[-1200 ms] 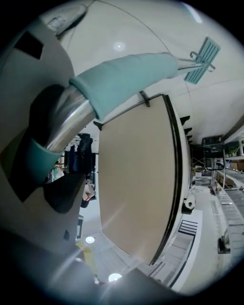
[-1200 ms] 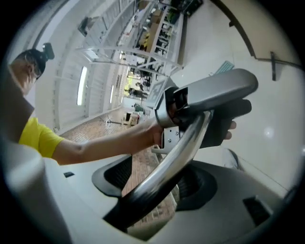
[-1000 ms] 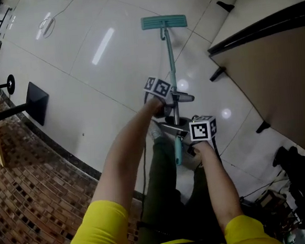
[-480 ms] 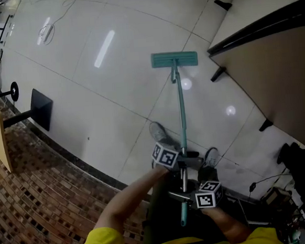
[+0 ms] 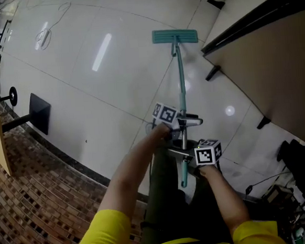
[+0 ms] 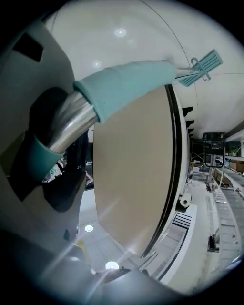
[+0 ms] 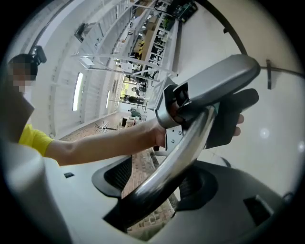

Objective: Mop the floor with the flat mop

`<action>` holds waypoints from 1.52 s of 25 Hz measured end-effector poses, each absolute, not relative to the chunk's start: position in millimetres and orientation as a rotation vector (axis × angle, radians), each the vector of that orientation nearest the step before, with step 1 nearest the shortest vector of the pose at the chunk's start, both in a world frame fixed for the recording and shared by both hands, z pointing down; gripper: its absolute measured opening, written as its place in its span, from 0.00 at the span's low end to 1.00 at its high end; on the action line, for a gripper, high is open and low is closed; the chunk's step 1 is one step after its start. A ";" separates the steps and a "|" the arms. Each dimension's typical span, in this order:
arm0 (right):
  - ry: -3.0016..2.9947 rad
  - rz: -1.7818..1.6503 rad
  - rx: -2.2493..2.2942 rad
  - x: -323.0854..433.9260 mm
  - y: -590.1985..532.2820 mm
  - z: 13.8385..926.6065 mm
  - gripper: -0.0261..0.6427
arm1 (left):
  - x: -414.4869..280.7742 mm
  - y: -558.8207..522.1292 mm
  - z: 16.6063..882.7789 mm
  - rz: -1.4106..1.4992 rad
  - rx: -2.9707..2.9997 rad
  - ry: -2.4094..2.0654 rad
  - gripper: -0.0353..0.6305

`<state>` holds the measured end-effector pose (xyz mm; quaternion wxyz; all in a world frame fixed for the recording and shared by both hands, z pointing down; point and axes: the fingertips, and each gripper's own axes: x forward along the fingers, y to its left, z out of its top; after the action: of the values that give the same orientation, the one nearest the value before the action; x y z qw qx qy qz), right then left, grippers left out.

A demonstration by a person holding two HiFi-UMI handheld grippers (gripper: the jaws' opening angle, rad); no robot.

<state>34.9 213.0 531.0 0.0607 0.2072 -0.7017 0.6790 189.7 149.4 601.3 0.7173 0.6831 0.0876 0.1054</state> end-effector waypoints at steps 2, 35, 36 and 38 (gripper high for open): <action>-2.140 2.018 0.642 39.6 171.1 548.5 0.47 | 196.7 105.2 616.1 0.250 1.523 0.168 0.45; -1.947 2.134 0.172 49.5 411.9 439.7 0.46 | 182.8 329.5 527.5 0.102 1.425 0.101 0.47; -1.947 2.129 0.168 49.0 413.3 441.6 0.46 | 182.4 329.8 528.9 0.109 1.434 0.099 0.47; -1.950 2.126 0.162 48.3 413.7 443.3 0.46 | 181.9 328.3 529.5 0.112 1.448 0.096 0.47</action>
<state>48.3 413.7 443.3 0.1258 0.0558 -0.6695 0.7300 181.9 328.3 529.5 0.7466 0.6619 0.0439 0.0513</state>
